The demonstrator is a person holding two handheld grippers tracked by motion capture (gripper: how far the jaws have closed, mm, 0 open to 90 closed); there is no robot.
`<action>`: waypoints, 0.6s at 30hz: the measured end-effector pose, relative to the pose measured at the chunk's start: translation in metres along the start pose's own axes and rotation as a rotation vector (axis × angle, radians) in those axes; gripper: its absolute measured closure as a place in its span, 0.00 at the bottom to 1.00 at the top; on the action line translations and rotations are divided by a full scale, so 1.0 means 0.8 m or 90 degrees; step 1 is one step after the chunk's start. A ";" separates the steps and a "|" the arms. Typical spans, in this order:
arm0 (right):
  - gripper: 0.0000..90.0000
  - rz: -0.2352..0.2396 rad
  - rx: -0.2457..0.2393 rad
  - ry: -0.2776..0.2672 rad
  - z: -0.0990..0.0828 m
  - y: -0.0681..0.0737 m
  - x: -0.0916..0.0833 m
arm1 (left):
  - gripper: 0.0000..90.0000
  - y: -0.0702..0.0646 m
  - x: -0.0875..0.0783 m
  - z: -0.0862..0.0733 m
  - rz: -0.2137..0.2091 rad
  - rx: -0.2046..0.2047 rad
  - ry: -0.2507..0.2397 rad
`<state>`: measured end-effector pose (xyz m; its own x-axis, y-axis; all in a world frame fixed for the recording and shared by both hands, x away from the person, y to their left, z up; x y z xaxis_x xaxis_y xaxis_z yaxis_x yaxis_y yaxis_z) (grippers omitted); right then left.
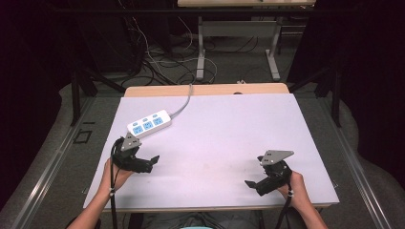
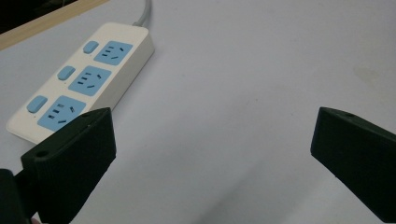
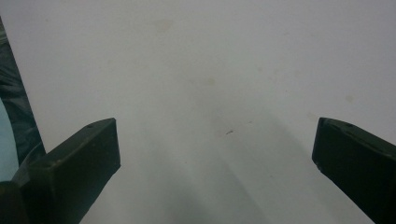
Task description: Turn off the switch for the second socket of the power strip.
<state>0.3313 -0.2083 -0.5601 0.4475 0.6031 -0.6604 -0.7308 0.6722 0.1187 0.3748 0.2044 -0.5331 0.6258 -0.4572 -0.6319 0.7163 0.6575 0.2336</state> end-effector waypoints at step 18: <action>0.01 0.003 -0.011 0.006 0.000 -0.001 0.000 | 0.00 -0.037 -0.018 -0.023 -0.023 0.016 -0.011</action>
<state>0.3321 -0.2086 -0.5600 0.4395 0.6021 -0.6666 -0.7414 0.6621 0.1092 0.3392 0.2025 -0.5442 0.6046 -0.4904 -0.6277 0.7456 0.6258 0.2292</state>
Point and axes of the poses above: each handheld gripper's, and its own axes: x roughly forward along the jaws, z roughly out of its top, y roughly to its left, the point moved 5 cm from there along x, roughly forward along the jaws, and after that the axes turned 11 degrees about x, right-handed, at the moved point
